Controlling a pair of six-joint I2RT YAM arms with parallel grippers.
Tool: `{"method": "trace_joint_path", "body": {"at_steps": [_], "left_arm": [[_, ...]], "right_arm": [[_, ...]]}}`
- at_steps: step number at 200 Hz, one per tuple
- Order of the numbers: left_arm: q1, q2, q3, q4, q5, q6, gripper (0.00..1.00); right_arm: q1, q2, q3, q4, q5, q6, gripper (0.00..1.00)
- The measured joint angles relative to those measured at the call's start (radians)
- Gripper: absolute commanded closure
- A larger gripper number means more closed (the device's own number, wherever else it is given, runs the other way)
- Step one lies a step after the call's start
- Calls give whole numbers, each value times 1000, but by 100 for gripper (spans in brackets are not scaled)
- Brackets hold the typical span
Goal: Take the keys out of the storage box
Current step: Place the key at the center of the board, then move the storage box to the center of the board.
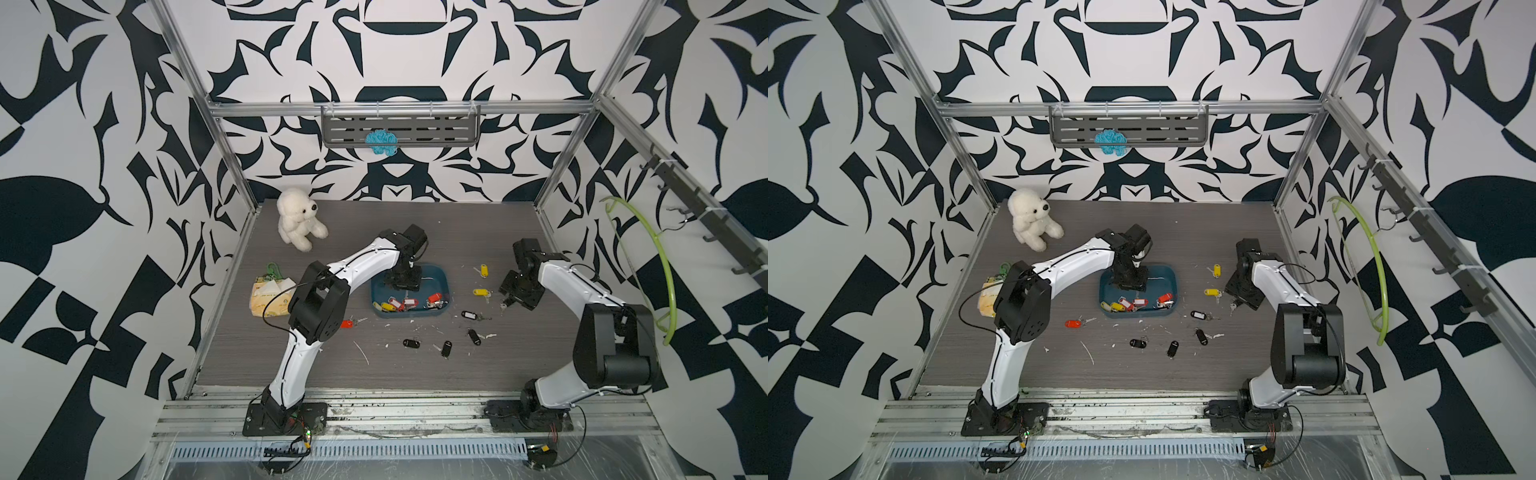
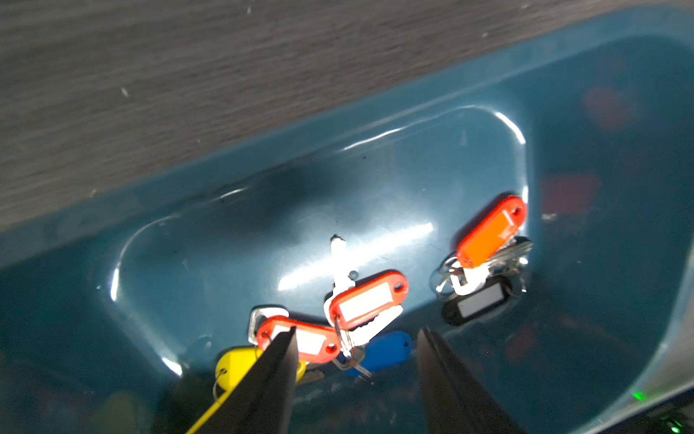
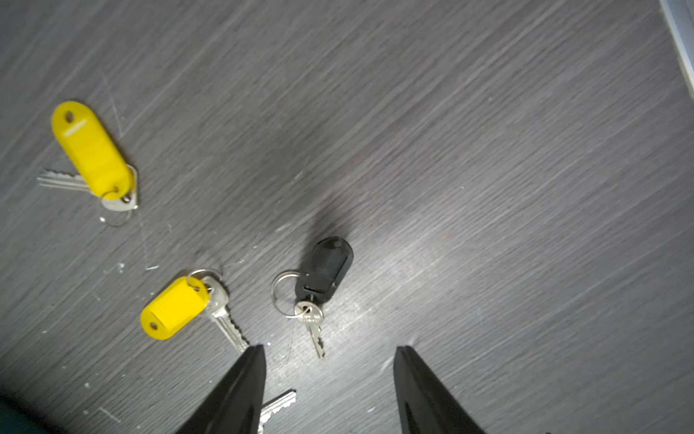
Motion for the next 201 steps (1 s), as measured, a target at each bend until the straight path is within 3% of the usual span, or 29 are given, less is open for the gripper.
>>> {"method": "trace_joint_path", "body": {"at_steps": [162, 201], "left_arm": [[-3, 35, -49, -36, 16, -140, 62], [-23, 35, -48, -49, 16, -152, 58]], "right_arm": [[0, 0, 0, 14, -91, -19, 44], [0, 0, 0, 14, -93, -22, 45]]}}
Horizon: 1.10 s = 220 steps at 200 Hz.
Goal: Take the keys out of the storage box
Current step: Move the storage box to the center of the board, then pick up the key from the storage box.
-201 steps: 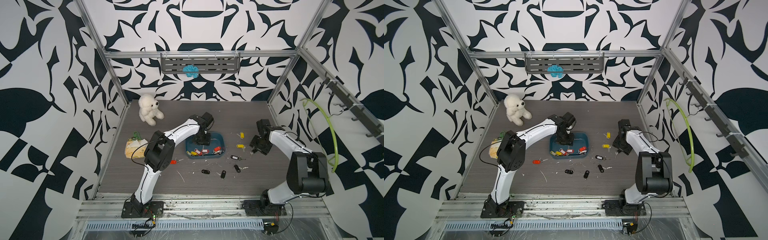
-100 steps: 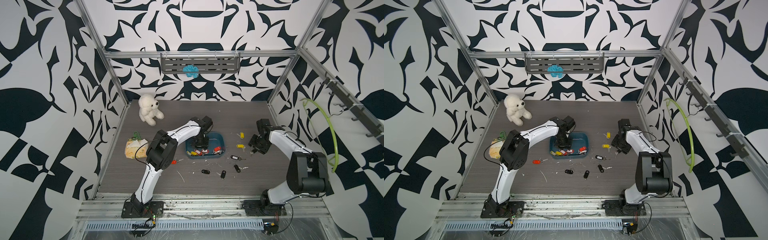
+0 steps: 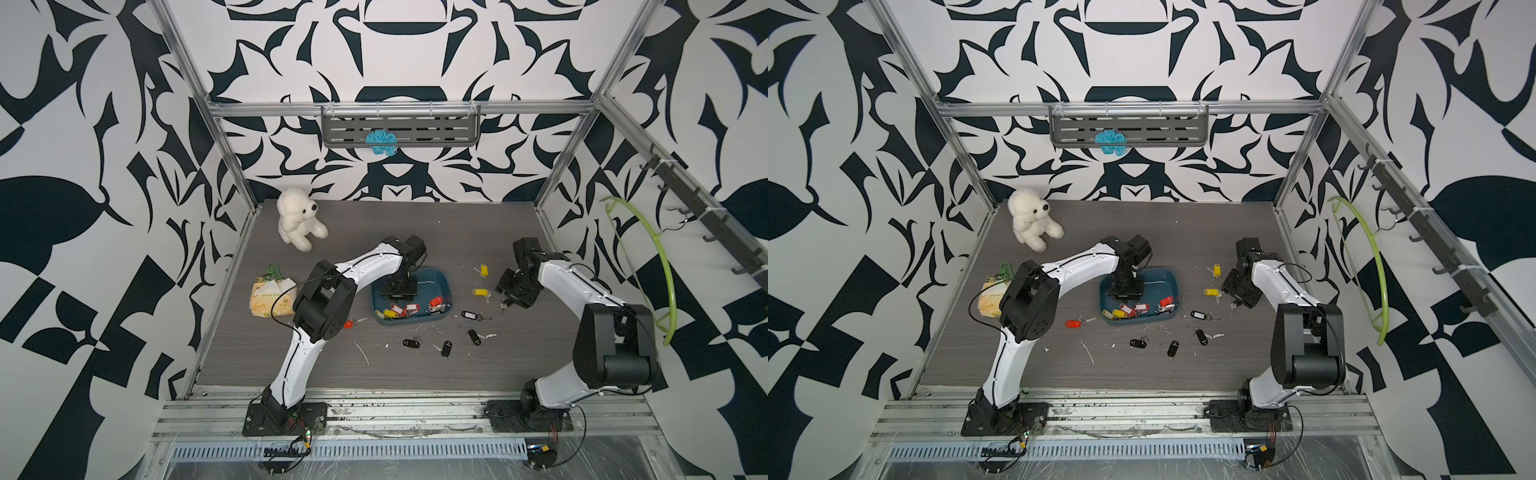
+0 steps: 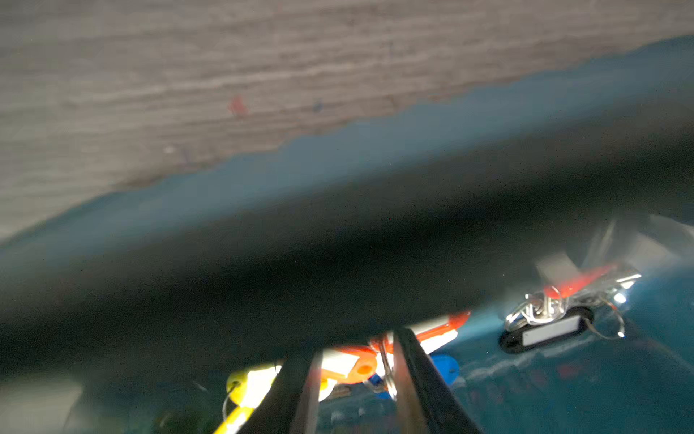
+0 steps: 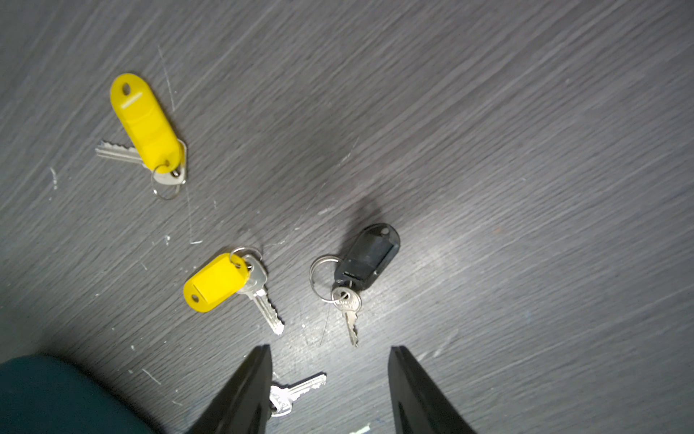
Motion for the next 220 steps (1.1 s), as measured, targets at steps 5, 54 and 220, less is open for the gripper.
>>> {"method": "trace_joint_path", "body": {"at_steps": [5, 54, 220], "left_arm": [[-3, 0, 0, -2, 0, -2, 57], [-27, 2, 31, -66, -4, -20, 48], [-95, 103, 183, -251, -71, -115, 54]], "right_arm": [[0, 0, 0, 0, -1, 0, 45], [0, -5, 0, 0, -11, -2, 45], [0, -46, -34, -1, -72, -46, 45]]}}
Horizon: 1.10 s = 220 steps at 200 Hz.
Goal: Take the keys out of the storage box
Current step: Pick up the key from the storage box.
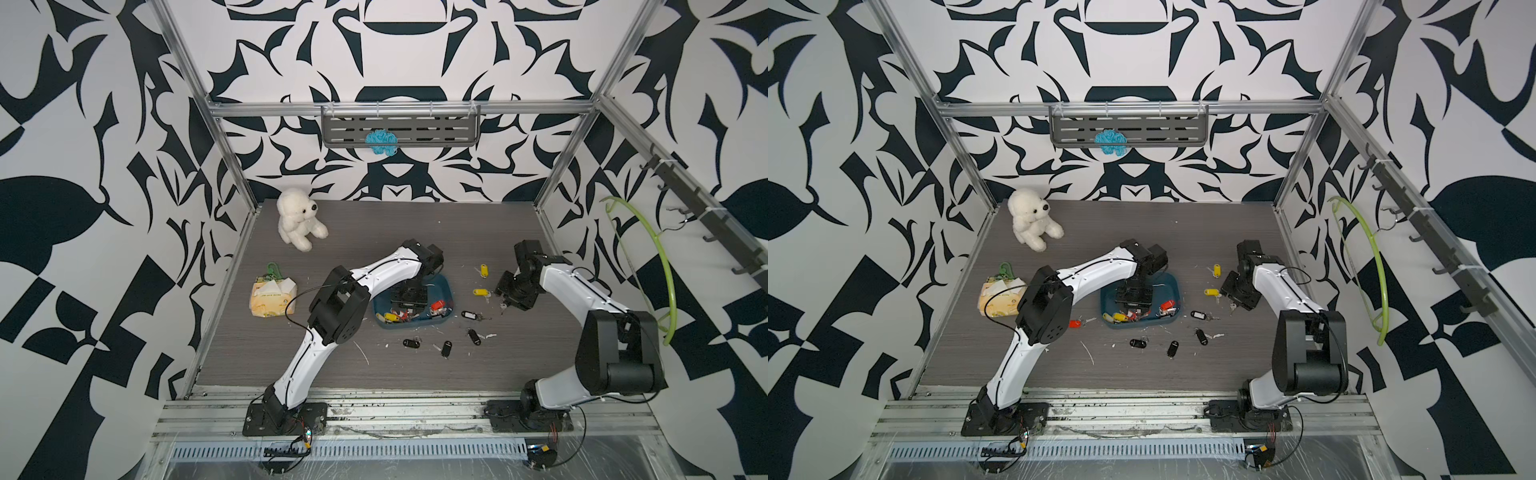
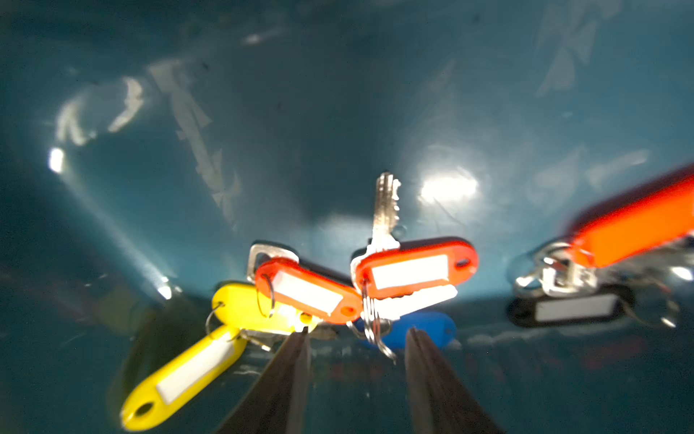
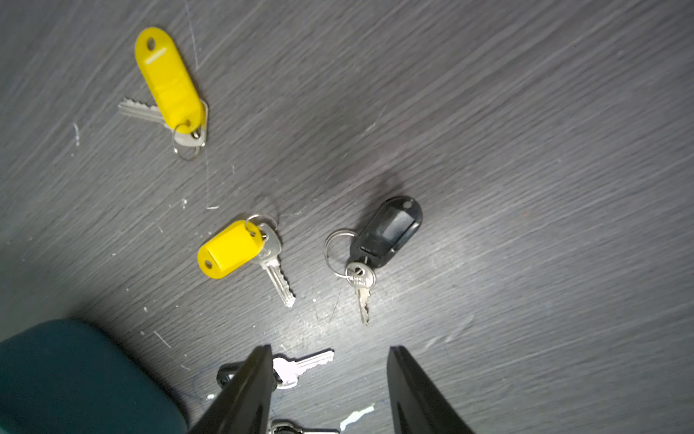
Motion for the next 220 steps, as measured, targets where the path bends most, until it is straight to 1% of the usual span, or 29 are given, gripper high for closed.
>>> {"method": "trace_joint_path", "body": {"at_steps": [55, 84, 122, 175, 220], "left_arm": [[0, 16, 8, 4, -2, -16, 61], [0, 19, 29, 3, -19, -18, 63], [0, 47, 93, -11, -54, -12, 64], [0, 78, 101, -15, -76, -2, 69], [0, 79, 109, -23, -101, 10, 83]], "right_arm": [[0, -10, -1, 1, -23, -4, 46], [0, -10, -1, 1, -31, -4, 46], [0, -10, -1, 0, -39, -5, 46], [0, -10, -1, 0, -50, -9, 47], [0, -10, -1, 0, -56, -11, 48]]}}
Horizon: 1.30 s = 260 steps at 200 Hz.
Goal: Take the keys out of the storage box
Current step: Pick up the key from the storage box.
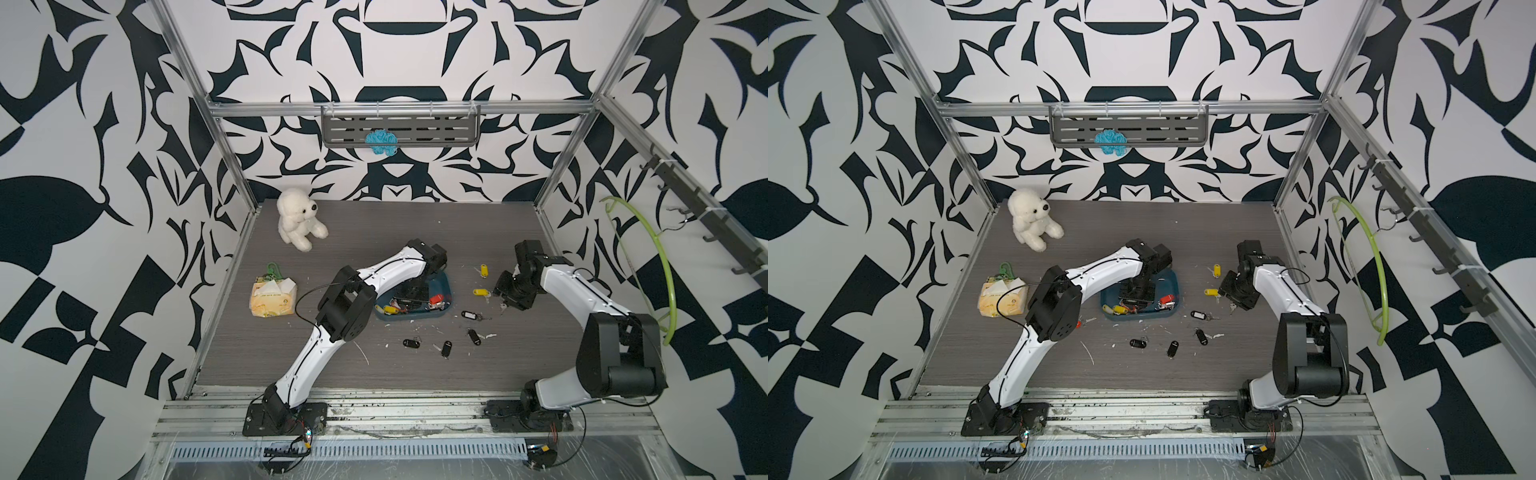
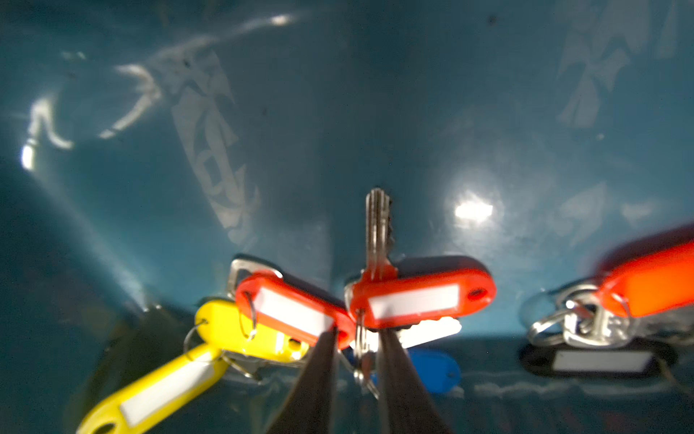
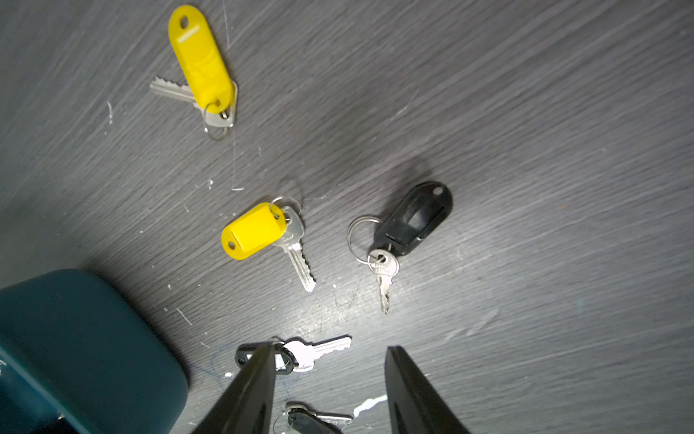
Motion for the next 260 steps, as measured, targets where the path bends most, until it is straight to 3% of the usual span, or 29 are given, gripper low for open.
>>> {"method": "trace_joint_path", "body": {"at_steps": [41, 165, 211, 260], "left_arm": [[0, 8, 50, -13, -41, 24, 100], [0, -30, 92, -51, -145, 41, 100], [0, -124, 181, -108, -177, 45, 100], [22, -288, 122, -134, -166, 27, 100]], "right_arm": [[0, 0, 0, -4, -1, 0, 48], [0, -61, -6, -31, -1, 0, 49], [0, -98, -6, -42, -1, 5, 50], [3, -145, -8, -54, -18, 9, 50]]}}
